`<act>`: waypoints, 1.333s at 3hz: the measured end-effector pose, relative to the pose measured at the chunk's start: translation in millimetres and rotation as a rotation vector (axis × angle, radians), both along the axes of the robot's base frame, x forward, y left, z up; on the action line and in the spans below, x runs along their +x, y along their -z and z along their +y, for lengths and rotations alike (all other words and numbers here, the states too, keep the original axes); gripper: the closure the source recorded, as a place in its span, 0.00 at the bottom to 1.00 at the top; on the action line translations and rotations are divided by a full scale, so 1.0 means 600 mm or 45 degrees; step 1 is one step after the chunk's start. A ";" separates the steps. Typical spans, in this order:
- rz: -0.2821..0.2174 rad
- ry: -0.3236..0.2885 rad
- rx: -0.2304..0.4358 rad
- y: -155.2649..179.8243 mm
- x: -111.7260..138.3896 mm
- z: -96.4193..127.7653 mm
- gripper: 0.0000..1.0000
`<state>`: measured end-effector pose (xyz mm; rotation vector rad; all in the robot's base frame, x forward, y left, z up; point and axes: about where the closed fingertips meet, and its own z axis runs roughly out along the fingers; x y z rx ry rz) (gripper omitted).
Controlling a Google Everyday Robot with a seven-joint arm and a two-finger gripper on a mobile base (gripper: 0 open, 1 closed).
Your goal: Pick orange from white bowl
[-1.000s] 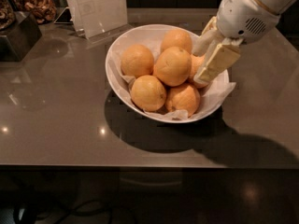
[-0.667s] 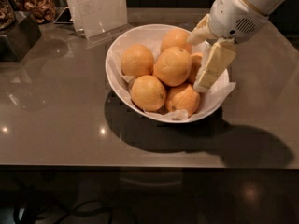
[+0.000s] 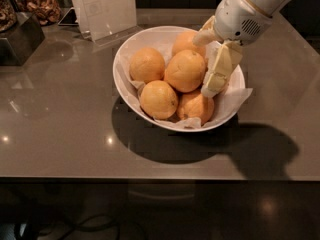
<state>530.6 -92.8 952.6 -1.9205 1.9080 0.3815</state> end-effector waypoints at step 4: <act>0.086 -0.028 0.025 0.020 0.007 0.019 0.11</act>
Offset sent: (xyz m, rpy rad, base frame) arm 0.0014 0.0125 -0.0340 0.0180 0.1560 0.0484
